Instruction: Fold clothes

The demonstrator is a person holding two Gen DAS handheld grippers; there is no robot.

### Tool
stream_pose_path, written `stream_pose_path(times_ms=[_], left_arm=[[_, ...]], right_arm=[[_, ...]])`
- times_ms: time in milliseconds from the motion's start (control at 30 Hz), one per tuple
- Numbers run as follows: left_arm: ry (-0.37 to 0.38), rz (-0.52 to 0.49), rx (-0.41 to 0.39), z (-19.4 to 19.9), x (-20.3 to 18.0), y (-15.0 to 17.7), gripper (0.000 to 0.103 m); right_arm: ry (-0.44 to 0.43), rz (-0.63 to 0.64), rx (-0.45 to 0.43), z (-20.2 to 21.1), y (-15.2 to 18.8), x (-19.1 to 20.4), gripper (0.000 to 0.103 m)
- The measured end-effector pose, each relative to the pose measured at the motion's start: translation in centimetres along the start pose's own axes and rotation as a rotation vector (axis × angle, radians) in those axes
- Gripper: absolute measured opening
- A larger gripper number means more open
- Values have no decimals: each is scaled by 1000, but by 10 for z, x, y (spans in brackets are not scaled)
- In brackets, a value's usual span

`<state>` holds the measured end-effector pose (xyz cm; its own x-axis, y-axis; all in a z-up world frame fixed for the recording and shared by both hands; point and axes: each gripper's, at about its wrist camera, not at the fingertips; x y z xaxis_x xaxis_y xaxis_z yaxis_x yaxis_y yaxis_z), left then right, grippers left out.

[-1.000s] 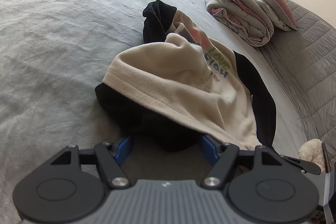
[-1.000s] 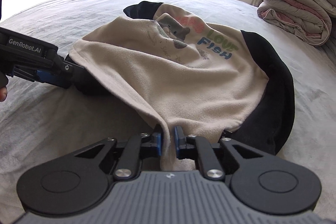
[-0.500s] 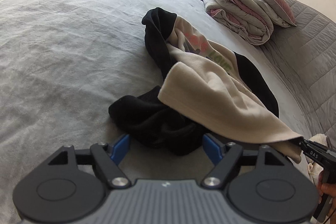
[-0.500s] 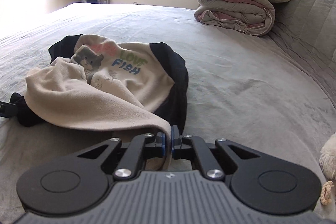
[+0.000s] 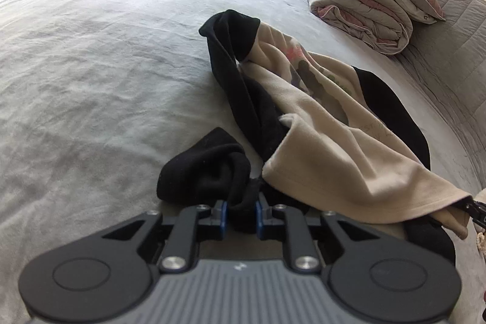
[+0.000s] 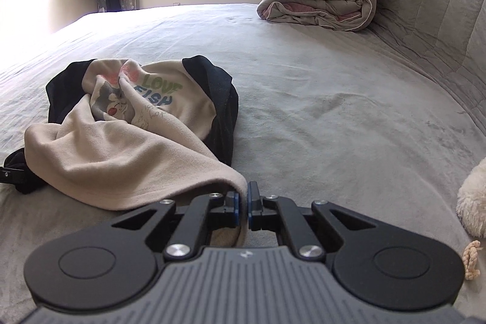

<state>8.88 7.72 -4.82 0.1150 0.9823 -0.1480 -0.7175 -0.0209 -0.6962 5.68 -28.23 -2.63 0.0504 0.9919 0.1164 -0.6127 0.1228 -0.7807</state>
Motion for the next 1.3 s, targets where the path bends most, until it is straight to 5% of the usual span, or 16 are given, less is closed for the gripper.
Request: stream_pose_path(times_ms=[200,367,500,667,767,967,1300], left_arm=[[-317,-23,-112,19,28,-15,17],[-456,43,-127,29,63,-21,18],[-384,124,-108,33,73,-18,24],[-295,217,-89,38,84,-14,47],[-250,229,-94,44,76,-12,52],[-148,194,-101,52,57,-10,54],[170,165,-2,17,20,2,55]], right_arm=[[-27,0,0,4,-3,2,4],[-39,-1,12,3,-3,2,5],[-40,-1,25,2,-2,2,5],[-39,-2,32,2,-2,2,6],[-38,0,28,2,-1,2,6],[-33,9,29,2,1,4,6],[-21,26,46,-1,5,5,7]])
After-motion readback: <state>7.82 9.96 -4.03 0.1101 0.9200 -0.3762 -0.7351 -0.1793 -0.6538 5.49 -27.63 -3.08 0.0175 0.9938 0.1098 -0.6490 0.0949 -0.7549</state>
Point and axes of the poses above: each gripper's, at about its wrist camera, not at the fingertips, and z roughly against the way its jaws point, x to its left, y to its underside, and after that the axes turned 9 degrees about -z, right-handed
